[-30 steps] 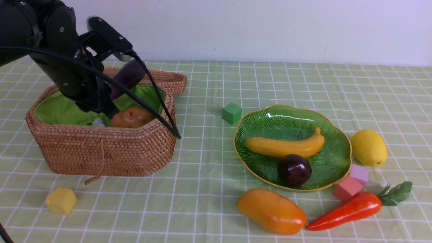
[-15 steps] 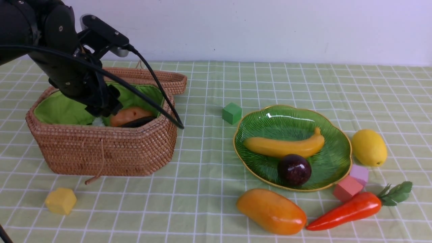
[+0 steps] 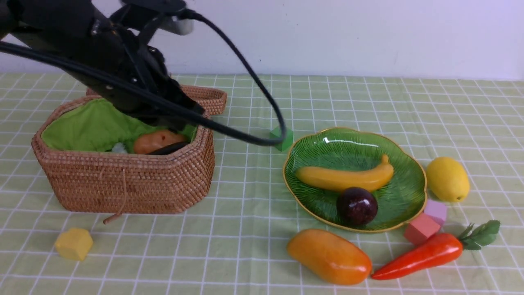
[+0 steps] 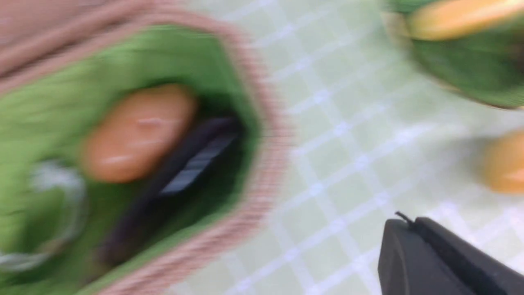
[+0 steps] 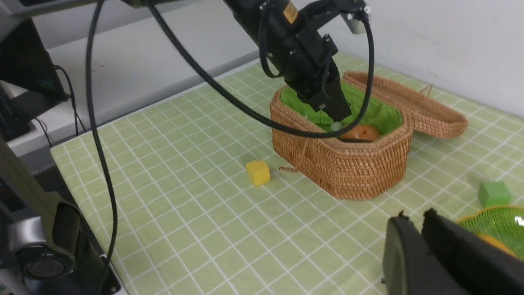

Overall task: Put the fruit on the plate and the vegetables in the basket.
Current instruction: Use the right arm to grab a mango and put it into the right plate

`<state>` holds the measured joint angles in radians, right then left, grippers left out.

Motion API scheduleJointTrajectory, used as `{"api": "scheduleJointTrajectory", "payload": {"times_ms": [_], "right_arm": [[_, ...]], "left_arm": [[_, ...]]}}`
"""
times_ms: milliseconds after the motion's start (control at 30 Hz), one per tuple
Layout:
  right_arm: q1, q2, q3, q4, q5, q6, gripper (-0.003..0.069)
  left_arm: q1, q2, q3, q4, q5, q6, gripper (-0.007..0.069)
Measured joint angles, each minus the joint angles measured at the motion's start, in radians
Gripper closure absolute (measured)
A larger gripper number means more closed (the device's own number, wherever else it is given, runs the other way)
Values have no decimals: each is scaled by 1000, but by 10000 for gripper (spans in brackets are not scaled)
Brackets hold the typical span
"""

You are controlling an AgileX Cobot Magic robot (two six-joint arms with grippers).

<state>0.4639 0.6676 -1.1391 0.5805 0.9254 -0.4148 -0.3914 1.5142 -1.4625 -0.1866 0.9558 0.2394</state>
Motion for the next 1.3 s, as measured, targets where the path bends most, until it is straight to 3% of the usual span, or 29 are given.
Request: {"api": "scheduleJointTrajectory", "payload": {"times_ms": [233,400,600,933,1033,1200,1300], "right_arm": [[0,7,0,-195,141,199,583],[0,83,0,-295,235,271,582],[0,246,0,-305,274,253,582],[80,656,1,-289,160,118,559],[101,772,1,-314,96,90,508],[108,889,1,-331,6,79,337],[108,956,1,-353,-66,77,153]], "left_arm": [[-193,-102,28,-14,10,-5,638],[-260,-281,168,-36,-52,-40,638],[-277,-513,359,-86,-130,-50,638],[-278,-963,598,-108,-156,-94,638],[-278,-1053,628,-120,-154,-105,638],[-281,-1123,634,-124,-165,-106,638],[-282,-1129,635,-126,-166,-109,638]]}}
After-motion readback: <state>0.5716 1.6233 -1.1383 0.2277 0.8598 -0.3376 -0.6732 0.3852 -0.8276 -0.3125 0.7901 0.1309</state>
